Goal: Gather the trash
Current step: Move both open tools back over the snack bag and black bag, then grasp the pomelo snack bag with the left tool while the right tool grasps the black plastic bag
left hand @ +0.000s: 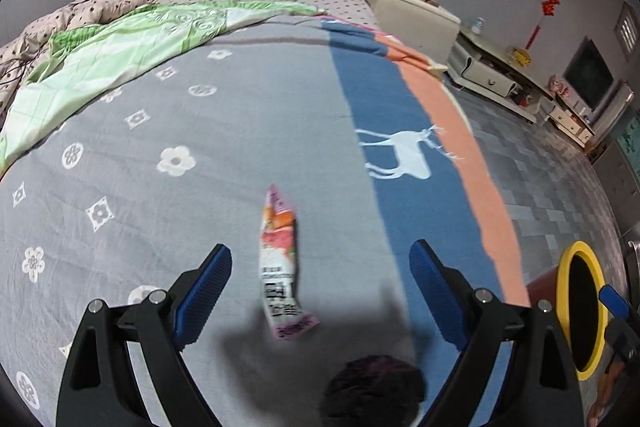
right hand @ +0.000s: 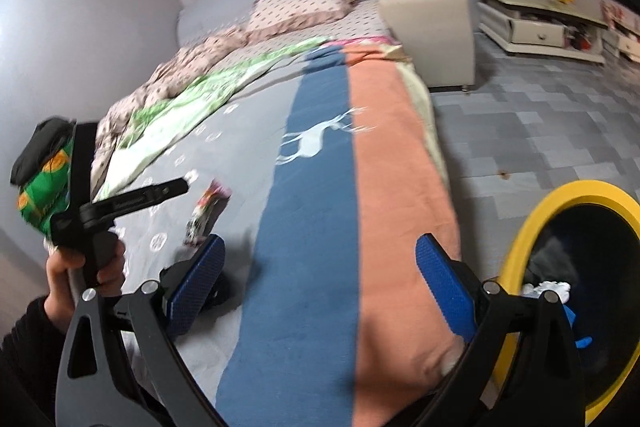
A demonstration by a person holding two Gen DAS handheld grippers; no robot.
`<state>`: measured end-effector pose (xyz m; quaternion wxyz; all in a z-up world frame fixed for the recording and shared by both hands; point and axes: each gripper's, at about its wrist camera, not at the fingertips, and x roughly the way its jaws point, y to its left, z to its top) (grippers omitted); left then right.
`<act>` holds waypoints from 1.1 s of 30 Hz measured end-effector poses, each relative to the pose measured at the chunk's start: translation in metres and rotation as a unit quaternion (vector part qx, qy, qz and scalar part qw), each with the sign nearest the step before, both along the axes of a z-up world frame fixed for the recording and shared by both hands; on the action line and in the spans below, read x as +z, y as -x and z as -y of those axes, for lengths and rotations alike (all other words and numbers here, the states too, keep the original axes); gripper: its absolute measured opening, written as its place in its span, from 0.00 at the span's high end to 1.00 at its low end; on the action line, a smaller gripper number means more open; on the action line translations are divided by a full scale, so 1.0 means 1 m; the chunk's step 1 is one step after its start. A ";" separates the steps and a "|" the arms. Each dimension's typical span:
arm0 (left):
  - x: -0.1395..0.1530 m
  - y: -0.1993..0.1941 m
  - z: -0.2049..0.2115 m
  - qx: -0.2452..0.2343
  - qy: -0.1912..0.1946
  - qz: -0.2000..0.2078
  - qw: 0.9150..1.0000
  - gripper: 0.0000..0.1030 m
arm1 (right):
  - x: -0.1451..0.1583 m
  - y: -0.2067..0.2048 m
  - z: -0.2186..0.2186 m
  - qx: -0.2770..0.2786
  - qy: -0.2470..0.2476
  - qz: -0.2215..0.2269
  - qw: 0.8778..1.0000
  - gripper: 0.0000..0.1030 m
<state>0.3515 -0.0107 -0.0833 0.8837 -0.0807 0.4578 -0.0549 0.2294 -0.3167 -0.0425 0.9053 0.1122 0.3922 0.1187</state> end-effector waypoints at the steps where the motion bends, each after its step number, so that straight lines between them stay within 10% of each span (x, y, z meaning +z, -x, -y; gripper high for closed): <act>1: -0.005 -0.001 -0.004 0.002 -0.001 -0.004 1.000 0.16 | -0.003 -0.001 -0.009 0.009 0.002 -0.002 1.000 0.11; 33: -0.082 -0.031 -0.033 0.001 0.032 -0.062 0.998 0.26 | -0.078 -0.020 -0.159 0.205 0.058 -0.055 0.976 0.11</act>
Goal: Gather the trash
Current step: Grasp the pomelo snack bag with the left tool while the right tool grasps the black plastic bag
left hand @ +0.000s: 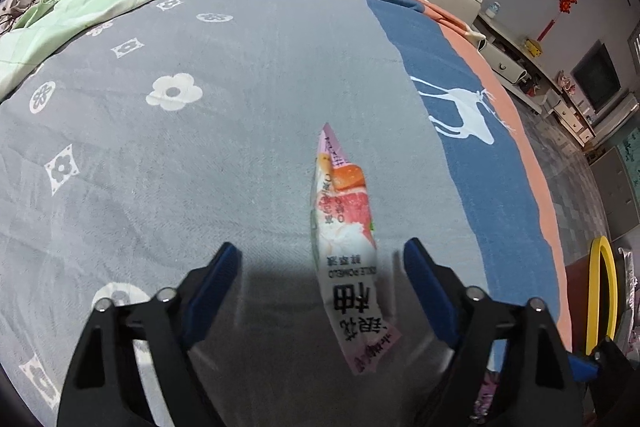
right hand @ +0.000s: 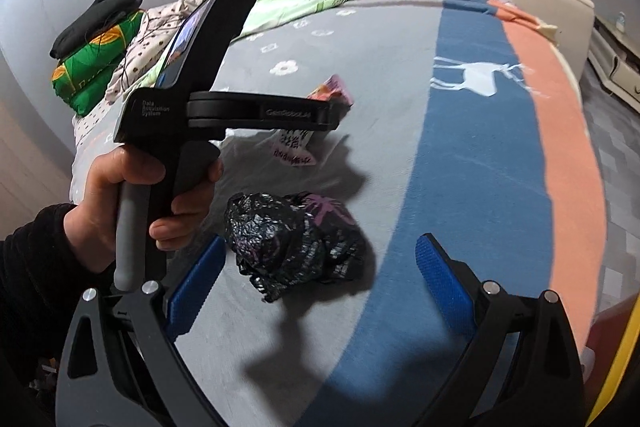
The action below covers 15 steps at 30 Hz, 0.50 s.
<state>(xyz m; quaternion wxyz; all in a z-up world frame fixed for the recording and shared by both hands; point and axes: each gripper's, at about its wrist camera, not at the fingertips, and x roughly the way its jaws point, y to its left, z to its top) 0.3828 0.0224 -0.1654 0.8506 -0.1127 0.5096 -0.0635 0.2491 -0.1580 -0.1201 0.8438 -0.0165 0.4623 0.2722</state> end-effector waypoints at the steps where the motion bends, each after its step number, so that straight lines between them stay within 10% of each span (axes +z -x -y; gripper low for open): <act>1: -0.003 -0.001 -0.001 -0.002 0.003 -0.002 1.000 0.28 | -0.003 -0.003 -0.004 0.003 0.002 -0.002 1.000 0.11; 15: -0.006 -0.005 -0.003 -0.008 -0.011 0.022 1.000 0.76 | -0.031 -0.022 -0.029 0.032 0.003 -0.032 0.999 0.42</act>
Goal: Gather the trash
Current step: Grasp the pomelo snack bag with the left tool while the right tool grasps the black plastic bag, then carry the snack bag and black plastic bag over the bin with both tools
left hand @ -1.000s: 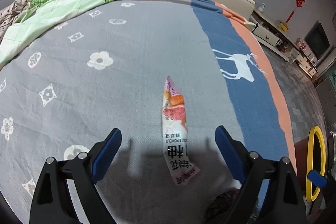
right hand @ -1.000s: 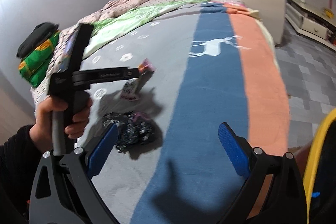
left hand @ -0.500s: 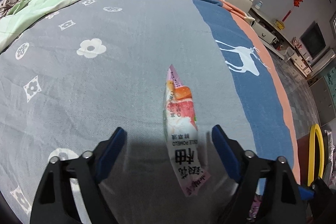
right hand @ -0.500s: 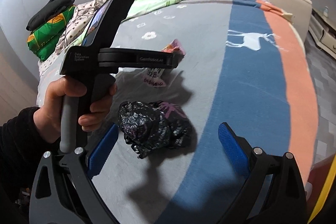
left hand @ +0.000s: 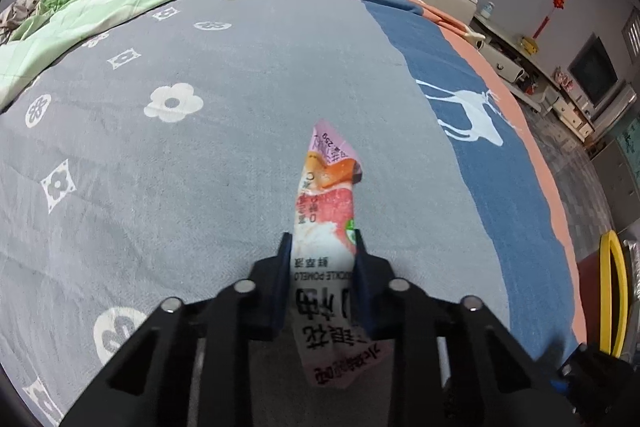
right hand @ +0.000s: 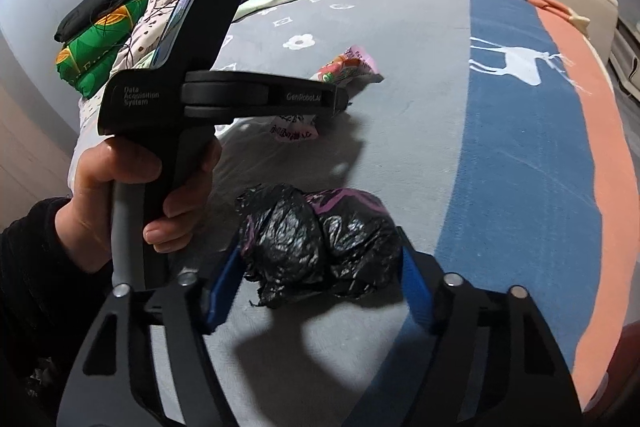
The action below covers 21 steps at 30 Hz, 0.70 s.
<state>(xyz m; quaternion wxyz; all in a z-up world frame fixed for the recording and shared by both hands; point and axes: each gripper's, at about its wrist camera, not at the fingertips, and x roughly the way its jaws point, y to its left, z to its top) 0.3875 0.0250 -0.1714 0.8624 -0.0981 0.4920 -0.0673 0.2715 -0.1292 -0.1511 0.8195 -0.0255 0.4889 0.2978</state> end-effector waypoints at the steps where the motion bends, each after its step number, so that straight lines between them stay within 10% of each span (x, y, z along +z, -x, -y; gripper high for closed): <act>1: 0.000 0.000 0.000 -0.001 0.000 0.001 1.000 0.76 | -0.001 -0.001 -0.001 0.002 -0.003 -0.003 1.000 0.44; 21: 0.033 0.017 0.002 0.007 0.013 0.040 0.999 0.77 | 0.027 0.019 0.032 -0.045 -0.022 0.013 0.999 0.53</act>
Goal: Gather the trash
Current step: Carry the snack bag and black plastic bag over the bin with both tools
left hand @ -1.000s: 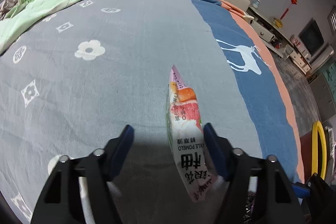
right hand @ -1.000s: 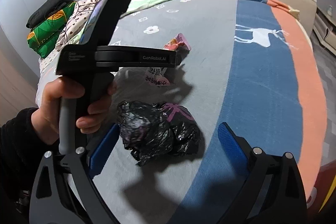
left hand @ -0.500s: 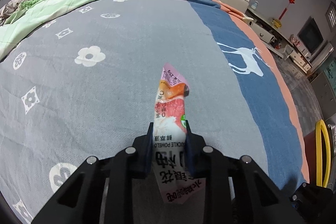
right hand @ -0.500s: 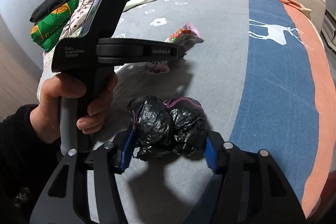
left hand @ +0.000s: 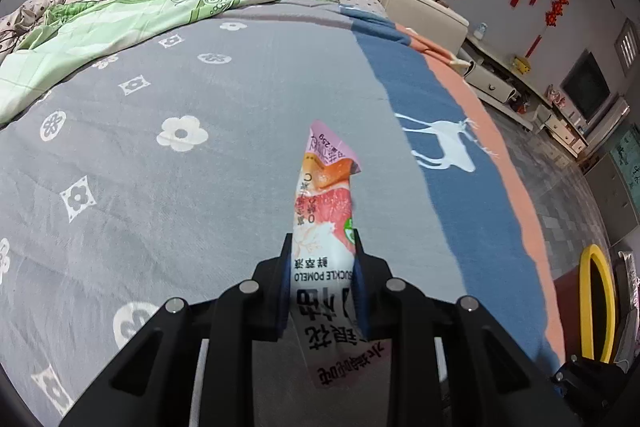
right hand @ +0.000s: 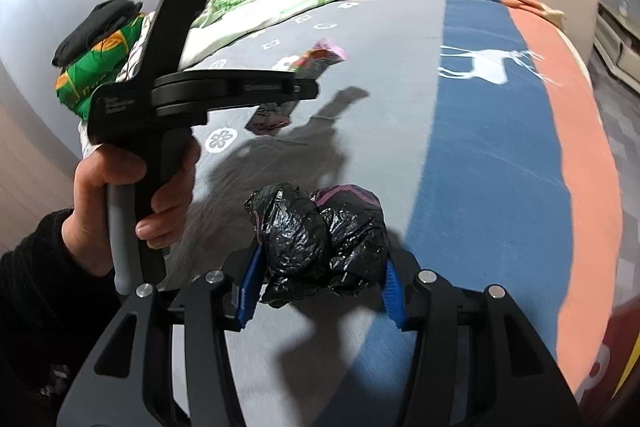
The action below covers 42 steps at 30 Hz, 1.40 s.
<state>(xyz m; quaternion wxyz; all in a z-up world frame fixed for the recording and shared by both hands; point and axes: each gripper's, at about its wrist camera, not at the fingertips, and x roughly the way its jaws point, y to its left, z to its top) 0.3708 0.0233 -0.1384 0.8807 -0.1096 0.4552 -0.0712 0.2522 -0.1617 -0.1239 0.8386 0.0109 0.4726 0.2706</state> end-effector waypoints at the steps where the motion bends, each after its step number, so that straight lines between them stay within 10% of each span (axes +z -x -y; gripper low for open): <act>1: 0.003 0.003 0.003 -0.001 -0.004 0.003 1.000 0.77 | 0.002 0.003 0.004 -0.005 0.000 0.000 1.000 0.53; 16: 0.072 0.066 0.068 -0.046 -0.020 0.057 0.997 0.77 | 0.061 0.049 0.104 -0.109 -0.036 0.053 0.992 0.53; 42: 0.137 0.116 0.261 -0.205 -0.012 0.127 0.970 0.77 | 0.128 0.082 0.320 -0.308 -0.054 0.145 0.939 0.52</act>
